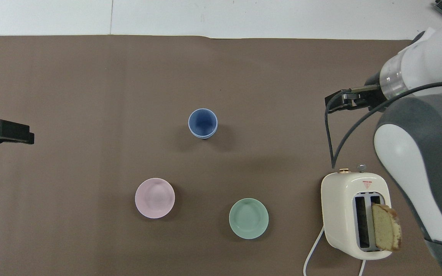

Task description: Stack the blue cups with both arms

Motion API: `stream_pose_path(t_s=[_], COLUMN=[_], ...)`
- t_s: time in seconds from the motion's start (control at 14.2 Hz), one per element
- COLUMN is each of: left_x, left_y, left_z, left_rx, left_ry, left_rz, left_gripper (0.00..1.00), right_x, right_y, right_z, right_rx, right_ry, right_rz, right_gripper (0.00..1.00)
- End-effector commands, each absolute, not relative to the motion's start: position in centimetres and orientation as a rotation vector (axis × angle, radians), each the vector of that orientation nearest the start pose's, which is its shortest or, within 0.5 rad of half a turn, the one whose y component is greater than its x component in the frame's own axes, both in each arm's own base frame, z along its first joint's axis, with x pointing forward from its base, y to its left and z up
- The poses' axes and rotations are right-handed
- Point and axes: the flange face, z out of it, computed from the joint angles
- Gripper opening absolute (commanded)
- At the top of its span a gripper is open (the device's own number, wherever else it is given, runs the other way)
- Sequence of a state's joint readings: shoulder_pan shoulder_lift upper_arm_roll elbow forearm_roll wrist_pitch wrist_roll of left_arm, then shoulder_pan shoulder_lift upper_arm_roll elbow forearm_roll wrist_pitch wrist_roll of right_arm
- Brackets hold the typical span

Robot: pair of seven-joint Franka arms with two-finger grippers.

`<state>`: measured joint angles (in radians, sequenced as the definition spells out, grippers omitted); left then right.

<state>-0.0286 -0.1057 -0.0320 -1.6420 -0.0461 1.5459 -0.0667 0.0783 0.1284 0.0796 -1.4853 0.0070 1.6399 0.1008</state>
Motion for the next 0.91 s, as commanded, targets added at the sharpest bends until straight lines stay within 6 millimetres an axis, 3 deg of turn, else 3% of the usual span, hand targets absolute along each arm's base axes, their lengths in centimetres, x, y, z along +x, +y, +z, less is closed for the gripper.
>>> stream_pose_path(t_s=[0.0, 0.21, 0.35, 0.84], left_x=[51.1, 51.1, 51.1, 51.1], left_y=[-3.5, -3.5, -3.5, -3.5], left_z=[64.8, 64.8, 64.8, 64.8], left_rx=[-3.192, -3.192, -3.192, -3.192], left_ry=[-0.029, -0.029, -0.029, -0.029], left_rz=[-0.009, -0.009, -0.009, -0.009], left_gripper=[1.00, 1.00, 1.00, 1.00], right_x=[57.4, 55.3, 55.2, 55.3], right_y=[7.8, 7.3, 6.3, 6.2], right_z=[61.1, 61.2, 61.3, 61.7], right_rx=[-3.147, -3.154, -3.156, -3.159], right_ry=[-0.104, -0.085, -0.059, 0.040], right_rz=[-0.016, 0.005, 0.010, -0.016], right_gripper=[1.00, 1.00, 1.00, 1.00])
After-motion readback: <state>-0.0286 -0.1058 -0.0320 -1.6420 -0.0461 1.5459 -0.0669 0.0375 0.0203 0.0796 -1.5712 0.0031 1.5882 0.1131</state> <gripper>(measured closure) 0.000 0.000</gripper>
